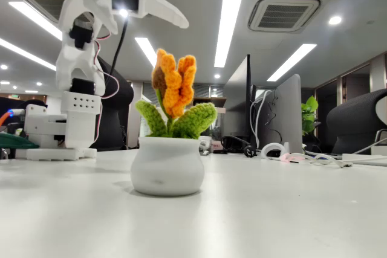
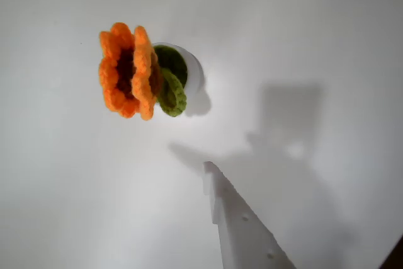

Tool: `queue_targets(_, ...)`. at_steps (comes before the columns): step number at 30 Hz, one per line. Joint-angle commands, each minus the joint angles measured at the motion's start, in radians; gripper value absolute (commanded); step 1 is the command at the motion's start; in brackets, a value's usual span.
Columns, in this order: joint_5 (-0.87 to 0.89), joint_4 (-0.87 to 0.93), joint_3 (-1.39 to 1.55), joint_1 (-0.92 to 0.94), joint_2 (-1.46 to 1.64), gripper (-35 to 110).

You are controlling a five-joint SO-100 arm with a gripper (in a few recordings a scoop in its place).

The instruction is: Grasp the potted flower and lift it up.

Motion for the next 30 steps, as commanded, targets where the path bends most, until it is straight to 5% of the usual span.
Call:
queue_targets(1, 0.005, -0.035, -0.032, 0.029, -0.041, 48)
queue_targets(30, -0.002, -0.158, -0.298, -0.006, -0.472, 48)
